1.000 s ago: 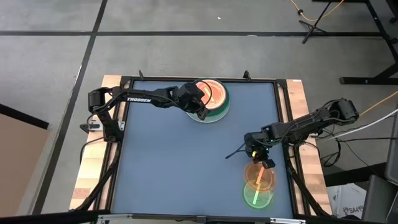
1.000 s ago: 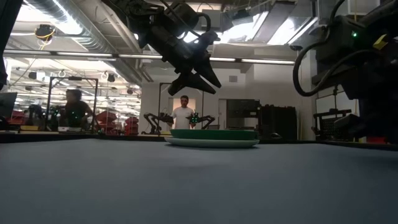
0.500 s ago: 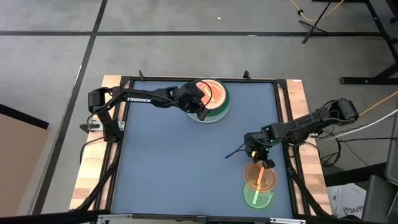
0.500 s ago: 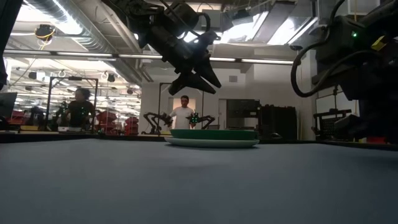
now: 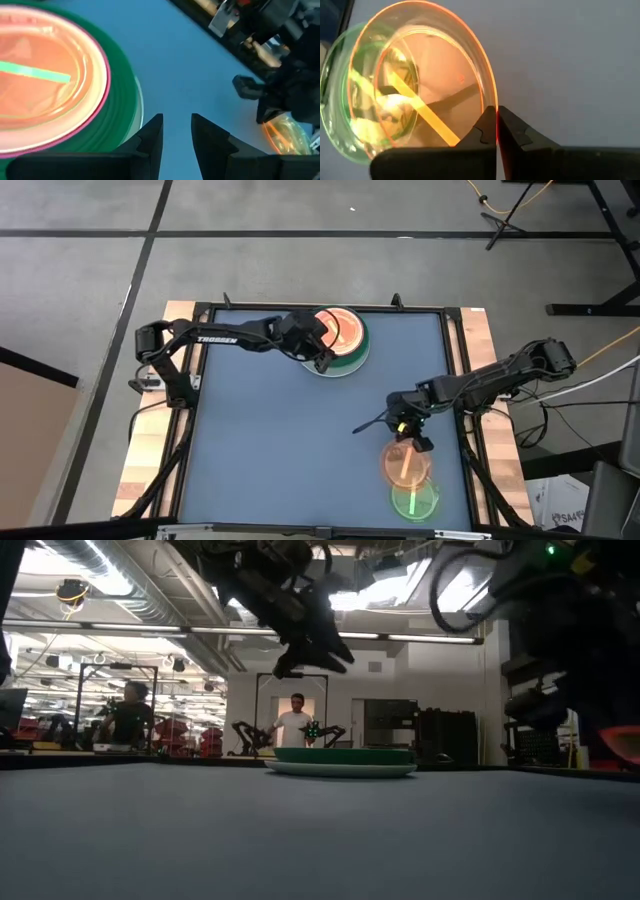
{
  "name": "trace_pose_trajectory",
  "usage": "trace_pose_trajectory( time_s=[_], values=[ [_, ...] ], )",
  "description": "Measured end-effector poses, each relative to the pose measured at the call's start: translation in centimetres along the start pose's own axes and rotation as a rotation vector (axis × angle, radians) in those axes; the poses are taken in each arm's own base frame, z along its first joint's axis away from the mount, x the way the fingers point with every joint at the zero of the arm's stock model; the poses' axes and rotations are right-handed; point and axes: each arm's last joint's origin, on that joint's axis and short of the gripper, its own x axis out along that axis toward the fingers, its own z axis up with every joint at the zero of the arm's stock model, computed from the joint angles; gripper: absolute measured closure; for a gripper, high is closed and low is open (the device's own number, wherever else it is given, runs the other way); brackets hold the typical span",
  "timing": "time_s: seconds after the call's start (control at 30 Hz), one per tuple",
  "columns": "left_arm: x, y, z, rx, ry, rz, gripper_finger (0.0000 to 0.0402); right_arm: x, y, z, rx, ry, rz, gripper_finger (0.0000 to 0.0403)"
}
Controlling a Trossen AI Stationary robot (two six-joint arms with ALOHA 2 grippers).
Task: Stack plastic plates
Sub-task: Stack the orange plate on top of the light green plate
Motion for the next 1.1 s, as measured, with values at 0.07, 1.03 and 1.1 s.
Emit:
trace_pose_trajectory(
  time_s=[0.07, 1.03, 1.1],
  values=[
    [-0.7, -0.3, 0.4, 0.007, -0.021, -0.011, 0.0308, -0.3, 0.1, 0.6, -0.009, -0.020, -0.015, 0.0403],
    [-10.8, -5.3, 1.4, 0.273, -0.182, -0.038, 0.0308, -14.8, -9.5, 6.5, 0.031, -0.505, -0.464, 0.0403],
    [-10.8, -5.5, 1.2, 0.277, -0.178, -0.043, 0.0308, -16.0, -10.4, 6.2, 0.045, -0.533, -0.509, 0.0403]
  ],
)
